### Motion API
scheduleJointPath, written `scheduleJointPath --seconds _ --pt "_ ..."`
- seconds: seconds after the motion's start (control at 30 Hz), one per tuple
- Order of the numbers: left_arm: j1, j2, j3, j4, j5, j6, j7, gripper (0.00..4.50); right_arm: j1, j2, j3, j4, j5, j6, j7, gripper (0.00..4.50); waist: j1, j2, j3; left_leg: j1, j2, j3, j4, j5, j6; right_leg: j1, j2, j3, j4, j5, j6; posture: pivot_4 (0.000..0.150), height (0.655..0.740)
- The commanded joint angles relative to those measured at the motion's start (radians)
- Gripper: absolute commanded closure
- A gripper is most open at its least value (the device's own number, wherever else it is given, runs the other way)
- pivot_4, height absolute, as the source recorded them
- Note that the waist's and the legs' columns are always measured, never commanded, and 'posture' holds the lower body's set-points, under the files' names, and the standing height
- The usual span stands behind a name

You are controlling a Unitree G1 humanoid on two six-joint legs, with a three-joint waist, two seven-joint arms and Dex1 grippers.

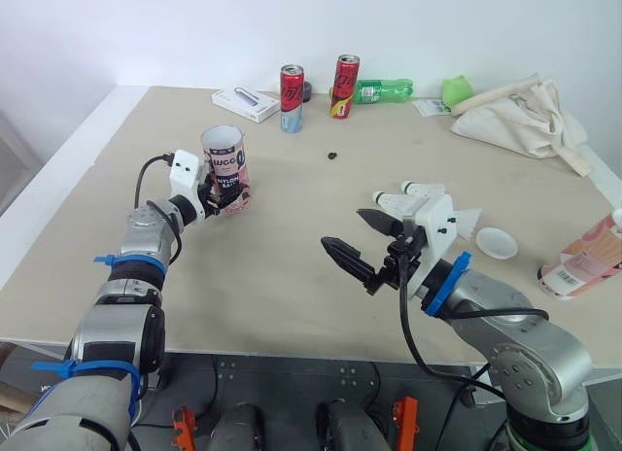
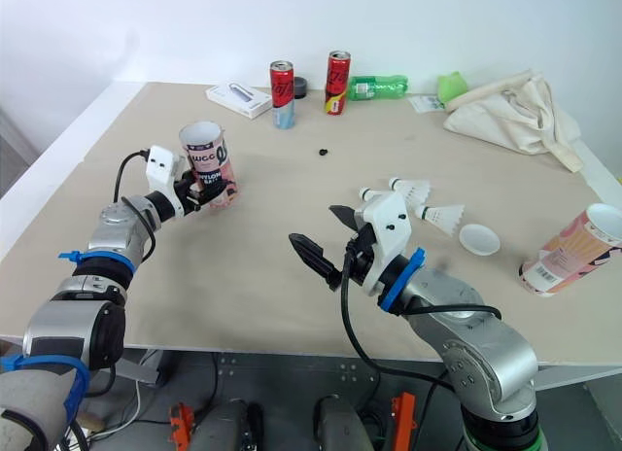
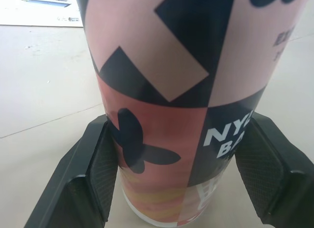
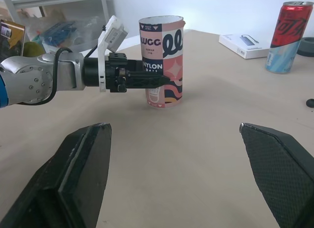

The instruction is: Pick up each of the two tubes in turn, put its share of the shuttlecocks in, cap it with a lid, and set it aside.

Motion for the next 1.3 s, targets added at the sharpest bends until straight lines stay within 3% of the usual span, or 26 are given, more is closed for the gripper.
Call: scheduleJointPath --seconds 0.03,0.17,0.43,0.67,0.77,0.9,1.13,1.3 --pt "-0.021 0.015 0.013 -0.011 0.000 -0.023 -0.010 1.43 -0.016 -0.008 -0.016 -0.030 0.014 -0.011 0.000 0.00 0.000 0.000 0.000 0.000 0.000 0.000 0.000 0.000 0.000 0.000 0.000 0.000 0.000 0.000 0.000 0.150 0.7400" --pt "-0.009 0.030 0.016 -0.043 -0.009 -0.019 -0.043 1.43 -0.014 -0.011 -0.017 -0.027 0.011 -0.015 0.002 0.00 0.000 0.000 0.000 0.000 0.000 0.000 0.000 0.000 0.000 0.000 0.000 0.000 0.000 0.000 0.000 0.150 0.7400" --pt "0.046 0.150 -0.140 -0.317 -0.002 -0.038 -0.541 1.43 0.013 -0.119 -0.201 0.068 0.093 -0.005 0.090 0.00 0.000 0.000 0.000 -0.002 -0.001 0.000 0.000 0.000 0.000 -0.001 0.000 0.000 0.000 0.001 -0.001 0.150 0.7400" --pt "-0.007 0.217 -0.247 -0.423 0.007 0.028 -0.800 1.43 0.030 -0.216 -0.332 0.259 0.070 0.054 0.061 0.00 0.000 0.000 0.000 -0.002 -0.002 0.000 0.001 0.000 0.000 -0.001 0.000 0.000 0.000 0.001 0.000 0.150 0.7400" --pt "-0.003 0.223 -0.271 -0.465 -0.003 0.058 -0.858 1.43 0.076 -0.230 -0.335 0.277 0.043 0.041 0.066 0.00 0.000 0.000 0.000 -0.002 -0.001 -0.001 0.001 0.000 0.001 -0.001 0.001 0.001 0.000 0.000 -0.001 0.150 0.7400" --pt "0.021 0.218 -0.330 -0.494 -0.020 0.080 -0.886 1.43 0.092 -0.214 -0.227 0.315 -0.046 -0.012 0.072 0.00 -0.004 0.001 0.000 -0.002 -0.001 -0.001 0.001 0.000 0.001 -0.001 0.001 0.002 0.001 -0.001 -0.001 0.150 0.7400" --pt "0.007 0.197 -0.378 -0.436 0.002 0.036 -0.886 1.43 -0.089 -0.149 -0.063 0.569 -0.208 -0.107 0.057 0.00 -0.011 0.001 0.000 -0.001 -0.001 0.000 0.002 0.002 0.003 -0.001 0.003 0.003 0.001 0.000 0.005 0.150 0.7400" --pt "0.003 0.199 -0.397 -0.418 0.001 0.028 -0.886 1.43 -0.268 -0.075 -0.032 0.812 -0.292 -0.186 0.034 0.00 -0.011 0.001 0.000 -0.001 -0.001 0.001 0.003 0.002 0.004 -0.001 0.003 0.003 0.001 0.002 0.004 0.150 0.7400"
